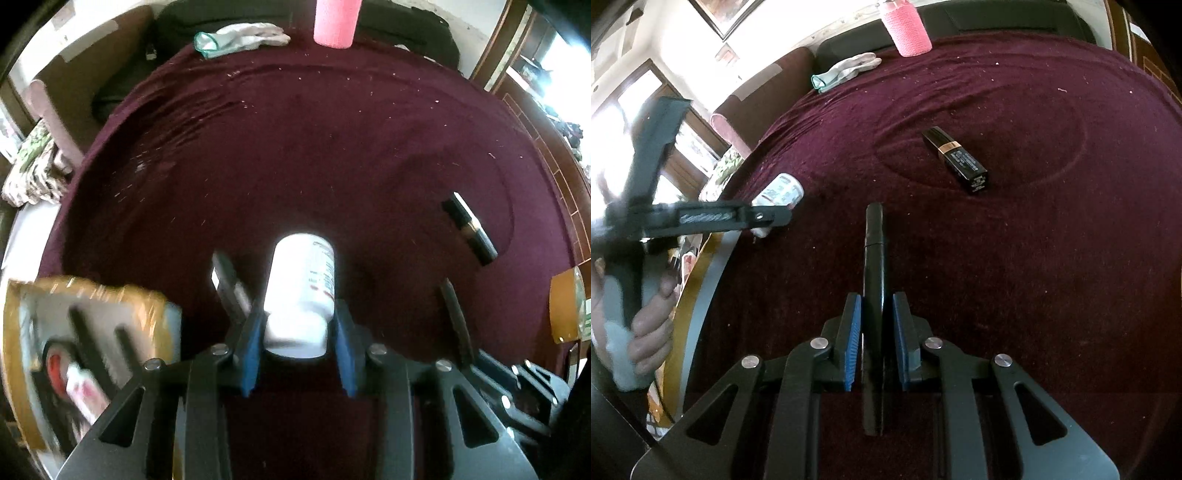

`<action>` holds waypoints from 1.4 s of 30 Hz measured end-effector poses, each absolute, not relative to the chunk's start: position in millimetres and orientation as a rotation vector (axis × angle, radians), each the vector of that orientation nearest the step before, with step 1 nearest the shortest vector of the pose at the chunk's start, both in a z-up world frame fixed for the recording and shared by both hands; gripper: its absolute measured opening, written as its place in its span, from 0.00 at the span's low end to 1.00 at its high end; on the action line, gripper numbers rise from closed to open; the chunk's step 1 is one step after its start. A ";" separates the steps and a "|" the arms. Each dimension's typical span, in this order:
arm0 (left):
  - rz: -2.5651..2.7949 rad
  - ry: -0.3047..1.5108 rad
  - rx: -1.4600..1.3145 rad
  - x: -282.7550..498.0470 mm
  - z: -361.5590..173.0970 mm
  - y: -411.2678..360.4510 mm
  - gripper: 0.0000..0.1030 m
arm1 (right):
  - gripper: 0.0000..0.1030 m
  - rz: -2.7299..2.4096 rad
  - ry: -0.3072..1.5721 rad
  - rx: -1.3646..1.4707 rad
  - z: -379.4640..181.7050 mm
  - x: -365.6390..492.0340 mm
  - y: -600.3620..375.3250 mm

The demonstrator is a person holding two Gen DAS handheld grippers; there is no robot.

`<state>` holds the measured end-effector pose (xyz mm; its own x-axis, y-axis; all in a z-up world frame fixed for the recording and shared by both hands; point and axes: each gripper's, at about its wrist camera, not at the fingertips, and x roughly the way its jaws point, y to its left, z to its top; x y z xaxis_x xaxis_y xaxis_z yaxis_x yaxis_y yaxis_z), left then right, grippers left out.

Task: Organize objects
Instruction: 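Grasp the white pill bottle with the left tool while the right tool grasps a black marker, then carry the pill bottle and black marker over the tray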

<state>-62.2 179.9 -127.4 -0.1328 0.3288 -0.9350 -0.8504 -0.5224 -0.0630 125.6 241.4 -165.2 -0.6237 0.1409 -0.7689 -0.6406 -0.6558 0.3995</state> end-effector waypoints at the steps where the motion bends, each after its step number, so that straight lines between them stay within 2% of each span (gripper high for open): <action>1: 1.780 0.622 -1.278 -58.1 -123.6 172.4 0.29 | 0.14 2.289 0.933 -1.003 -165.2 125.5 241.1; 6: 1.751 0.533 -1.276 -19.3 -114.6 124.4 0.29 | 0.14 2.285 0.927 -0.995 -166.3 125.5 240.9; 15: 1.711 0.509 -1.290 21.2 -121.9 81.8 0.30 | 0.15 2.277 0.889 -0.989 -165.3 123.2 237.0; 17: 1.692 0.479 -1.283 20.8 -122.4 81.8 0.30 | 0.19 2.286 0.890 -0.989 -165.1 123.2 237.2; 19: 1.669 0.467 -1.281 21.2 -121.7 82.1 0.30 | 0.32 2.311 0.900 -0.987 -164.7 123.1 237.1; 20: 1.668 0.466 -1.276 17.6 -124.0 79.8 0.30 | 0.34 2.329 0.897 -0.988 -164.1 121.9 235.9; 25: 1.655 0.490 -1.283 22.8 -132.1 78.7 0.31 | 0.36 2.335 0.832 -1.003 -162.5 117.9 227.6; 29: 1.667 0.519 -1.286 27.7 -136.0 77.0 0.31 | 0.35 2.339 0.822 -1.007 -162.6 118.0 227.2; 33: 1.696 0.541 -1.258 34.2 -136.9 73.7 0.30 | 0.13 2.300 0.787 -1.013 -163.2 118.1 228.6; 42: 1.728 0.464 -1.206 42.9 -123.6 51.2 0.30 | 0.13 2.316 0.824 -0.986 -162.0 123.0 231.2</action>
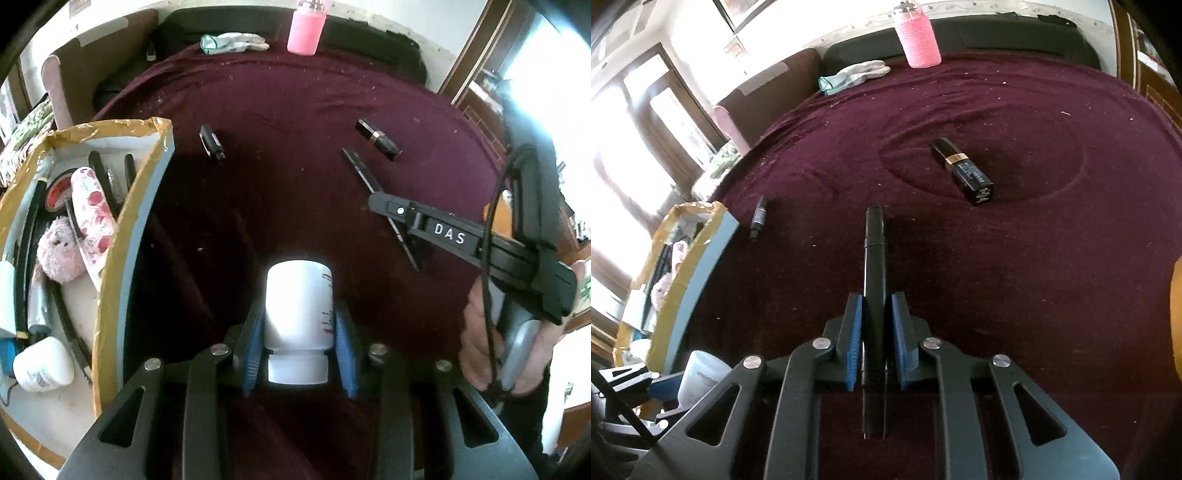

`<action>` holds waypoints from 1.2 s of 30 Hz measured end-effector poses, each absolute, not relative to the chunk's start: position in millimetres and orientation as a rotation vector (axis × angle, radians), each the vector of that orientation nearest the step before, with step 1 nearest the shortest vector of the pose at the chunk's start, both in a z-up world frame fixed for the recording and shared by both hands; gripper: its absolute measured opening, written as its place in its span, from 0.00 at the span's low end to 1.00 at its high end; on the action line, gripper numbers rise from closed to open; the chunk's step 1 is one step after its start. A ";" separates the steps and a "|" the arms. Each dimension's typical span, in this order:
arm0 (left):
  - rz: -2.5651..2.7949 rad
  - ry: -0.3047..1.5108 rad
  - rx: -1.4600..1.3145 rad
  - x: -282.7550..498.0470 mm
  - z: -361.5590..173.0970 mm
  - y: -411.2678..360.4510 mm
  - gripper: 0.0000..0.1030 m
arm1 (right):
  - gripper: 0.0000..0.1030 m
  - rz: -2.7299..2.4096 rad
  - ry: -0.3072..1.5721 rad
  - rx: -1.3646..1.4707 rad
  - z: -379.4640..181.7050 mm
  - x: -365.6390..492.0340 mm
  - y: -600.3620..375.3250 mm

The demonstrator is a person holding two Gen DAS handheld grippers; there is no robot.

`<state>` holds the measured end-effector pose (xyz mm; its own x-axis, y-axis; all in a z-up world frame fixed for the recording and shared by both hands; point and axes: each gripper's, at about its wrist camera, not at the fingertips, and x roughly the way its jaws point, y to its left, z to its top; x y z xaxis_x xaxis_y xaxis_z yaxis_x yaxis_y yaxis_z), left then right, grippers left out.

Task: Organize objects
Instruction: 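Carry the pill bottle and black marker over the tray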

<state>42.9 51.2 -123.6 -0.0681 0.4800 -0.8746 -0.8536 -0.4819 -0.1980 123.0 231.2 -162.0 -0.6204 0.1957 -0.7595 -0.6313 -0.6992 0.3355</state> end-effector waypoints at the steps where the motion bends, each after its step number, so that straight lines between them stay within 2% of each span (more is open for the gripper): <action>1: 1.734 0.452 -1.201 42.7 -120.0 46.6 0.30 | 0.13 2.332 0.828 -0.973 -160.3 124.4 230.9; 14: 1.857 0.258 -1.186 -5.1 -77.1 -22.7 0.30 | 0.13 2.434 0.756 -0.868 -140.6 122.1 202.8; 23: 1.956 0.139 -1.207 -59.3 -80.5 -41.5 0.30 | 0.13 2.662 0.756 -0.873 -90.6 82.5 122.5; 28: 1.985 0.128 -1.225 -82.8 -88.2 -46.9 0.30 | 0.13 2.713 0.845 -0.951 -96.1 44.7 101.3; 36: 1.976 0.095 -1.303 -112.3 -110.6 -47.5 0.30 | 0.13 2.718 0.829 -1.066 -114.5 -11.1 96.4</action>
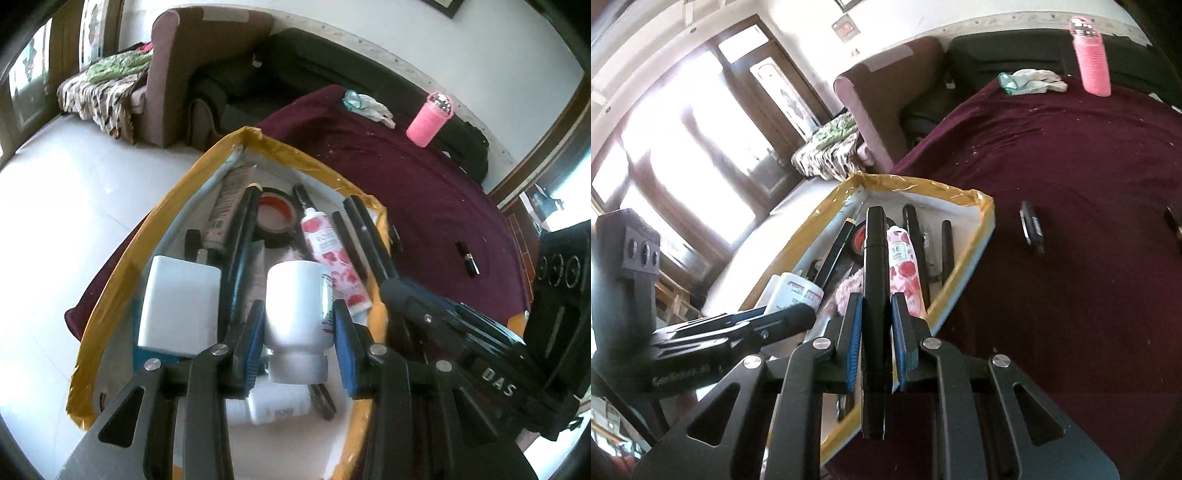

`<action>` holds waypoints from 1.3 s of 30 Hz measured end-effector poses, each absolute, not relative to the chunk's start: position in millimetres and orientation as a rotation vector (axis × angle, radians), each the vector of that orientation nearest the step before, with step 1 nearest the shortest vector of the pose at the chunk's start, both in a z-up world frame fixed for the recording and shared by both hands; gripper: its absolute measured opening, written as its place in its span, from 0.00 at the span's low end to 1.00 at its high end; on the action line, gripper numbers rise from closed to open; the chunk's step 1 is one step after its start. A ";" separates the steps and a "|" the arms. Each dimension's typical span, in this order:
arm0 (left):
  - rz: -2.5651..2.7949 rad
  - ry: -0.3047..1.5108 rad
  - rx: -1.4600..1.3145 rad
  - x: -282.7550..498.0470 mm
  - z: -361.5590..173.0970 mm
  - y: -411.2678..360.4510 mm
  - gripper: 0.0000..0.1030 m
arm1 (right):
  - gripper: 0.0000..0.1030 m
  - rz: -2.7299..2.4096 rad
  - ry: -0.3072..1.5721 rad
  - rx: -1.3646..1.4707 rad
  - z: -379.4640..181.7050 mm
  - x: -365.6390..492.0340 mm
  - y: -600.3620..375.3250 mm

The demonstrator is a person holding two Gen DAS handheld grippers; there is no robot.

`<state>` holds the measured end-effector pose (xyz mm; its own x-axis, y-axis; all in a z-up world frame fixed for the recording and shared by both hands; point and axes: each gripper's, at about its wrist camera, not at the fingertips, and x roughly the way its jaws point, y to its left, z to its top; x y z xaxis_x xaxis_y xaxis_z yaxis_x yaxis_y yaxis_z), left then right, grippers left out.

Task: Organize objects
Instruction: 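Carry the pill bottle and black marker over the tray, then open both tools to drop the bottle and marker into the tray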

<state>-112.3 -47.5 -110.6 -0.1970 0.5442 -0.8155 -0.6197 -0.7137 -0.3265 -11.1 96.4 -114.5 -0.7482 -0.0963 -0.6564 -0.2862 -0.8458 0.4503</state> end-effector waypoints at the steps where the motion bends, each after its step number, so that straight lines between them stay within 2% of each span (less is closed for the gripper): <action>1: 1.975 0.094 -1.311 -114.8 -112.4 -47.4 0.30 | 0.13 2.714 0.833 -1.081 -117.5 -16.7 97.8; 10: 1.964 0.110 -1.352 -123.1 -123.9 -42.3 0.30 | 0.13 2.750 0.780 -1.144 -134.8 -51.7 102.9; 19: 1.979 0.134 -1.353 -122.7 -126.5 -42.9 0.30 | 0.13 2.775 0.704 -1.153 -143.2 -49.3 91.9; 26: 1.934 0.035 -1.378 -126.3 -126.9 -50.9 0.31 | 0.14 2.773 0.746 -1.132 -143.0 -47.4 92.5; 27: 1.927 0.022 -1.376 -125.6 -125.8 -52.5 0.32 | 0.17 2.773 0.761 -1.126 -142.9 -47.0 93.9; 29: 1.931 0.016 -1.362 -122.4 -122.2 -55.5 0.44 | 0.25 2.781 0.796 -1.111 -142.4 -45.9 97.1; 31: 1.940 0.008 -1.345 -118.9 -118.9 -57.7 0.47 | 0.41 2.795 0.830 -1.087 -140.0 -45.2 100.0; 33: 1.967 0.011 -1.332 -114.8 -115.2 -59.5 0.49 | 0.47 2.799 0.838 -1.055 -137.2 -41.7 100.5; 39: 1.937 -0.021 -1.277 -99.4 -101.1 -67.6 0.50 | 0.50 2.819 0.874 -1.006 -133.4 -38.2 105.9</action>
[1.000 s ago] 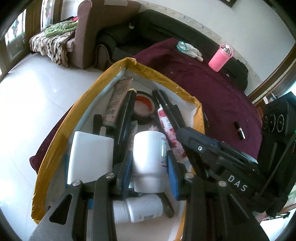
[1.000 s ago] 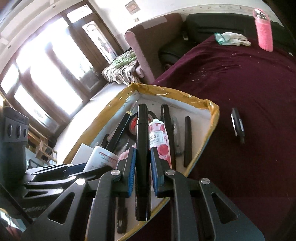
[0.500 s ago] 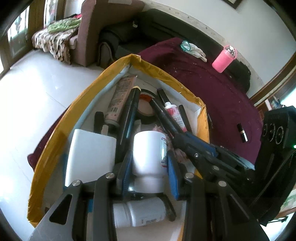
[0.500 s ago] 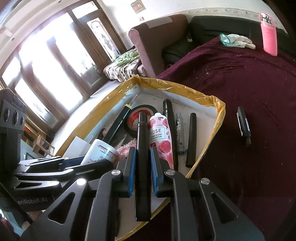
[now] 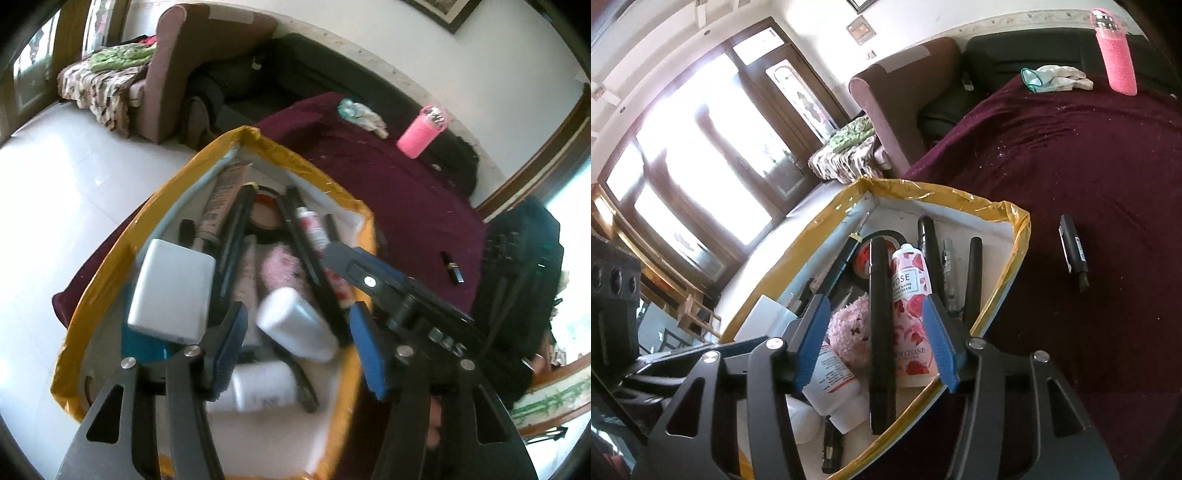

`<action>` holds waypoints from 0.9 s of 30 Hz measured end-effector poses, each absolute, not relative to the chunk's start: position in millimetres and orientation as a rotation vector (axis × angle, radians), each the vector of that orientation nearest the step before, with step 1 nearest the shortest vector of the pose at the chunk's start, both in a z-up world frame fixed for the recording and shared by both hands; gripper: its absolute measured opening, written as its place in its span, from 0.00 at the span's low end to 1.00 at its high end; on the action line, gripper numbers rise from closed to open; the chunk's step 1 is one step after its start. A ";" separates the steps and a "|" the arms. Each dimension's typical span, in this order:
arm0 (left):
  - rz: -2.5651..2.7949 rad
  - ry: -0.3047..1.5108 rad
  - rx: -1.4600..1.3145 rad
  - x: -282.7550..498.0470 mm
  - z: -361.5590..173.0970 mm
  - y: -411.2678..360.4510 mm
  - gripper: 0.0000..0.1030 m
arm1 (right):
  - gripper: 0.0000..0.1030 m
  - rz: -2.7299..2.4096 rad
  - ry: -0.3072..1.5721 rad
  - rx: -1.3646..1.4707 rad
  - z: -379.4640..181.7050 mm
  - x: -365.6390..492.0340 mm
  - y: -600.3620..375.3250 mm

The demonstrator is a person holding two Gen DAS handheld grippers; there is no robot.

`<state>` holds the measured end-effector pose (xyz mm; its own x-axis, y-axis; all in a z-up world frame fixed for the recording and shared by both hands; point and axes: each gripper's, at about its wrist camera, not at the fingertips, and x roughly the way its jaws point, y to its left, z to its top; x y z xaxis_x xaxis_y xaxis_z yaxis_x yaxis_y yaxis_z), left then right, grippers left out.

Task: Organize objects
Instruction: 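Open both tools to drop the bottle and marker into the tray, then move both open tools back over the remaining items on the bed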

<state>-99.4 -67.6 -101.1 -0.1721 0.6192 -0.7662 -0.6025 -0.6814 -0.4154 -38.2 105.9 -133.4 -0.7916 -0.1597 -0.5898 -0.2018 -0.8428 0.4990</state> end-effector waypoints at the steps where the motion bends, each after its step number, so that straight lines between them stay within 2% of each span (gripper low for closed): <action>1: 1.927 -0.038 -1.261 -95.5 -96.9 -70.9 0.50 | 0.50 2.829 0.881 -0.993 -132.0 -36.8 106.9; 7: 1.902 -0.048 -1.181 -73.3 -75.2 -75.3 0.52 | 0.50 2.841 0.937 -0.949 -120.8 -21.5 115.5; 12: 1.879 -0.009 -1.145 -51.2 -68.0 -57.8 0.52 | 0.50 2.795 0.885 -1.012 -107.5 9.5 126.2; 22: 1.802 0.146 -1.149 -10.6 -70.9 9.0 0.52 | 0.50 2.672 0.759 -1.013 -99.1 87.9 196.0; 27: 1.824 0.204 -1.202 -14.8 -77.1 45.9 0.52 | 0.50 2.601 0.797 -1.025 -111.1 95.6 237.2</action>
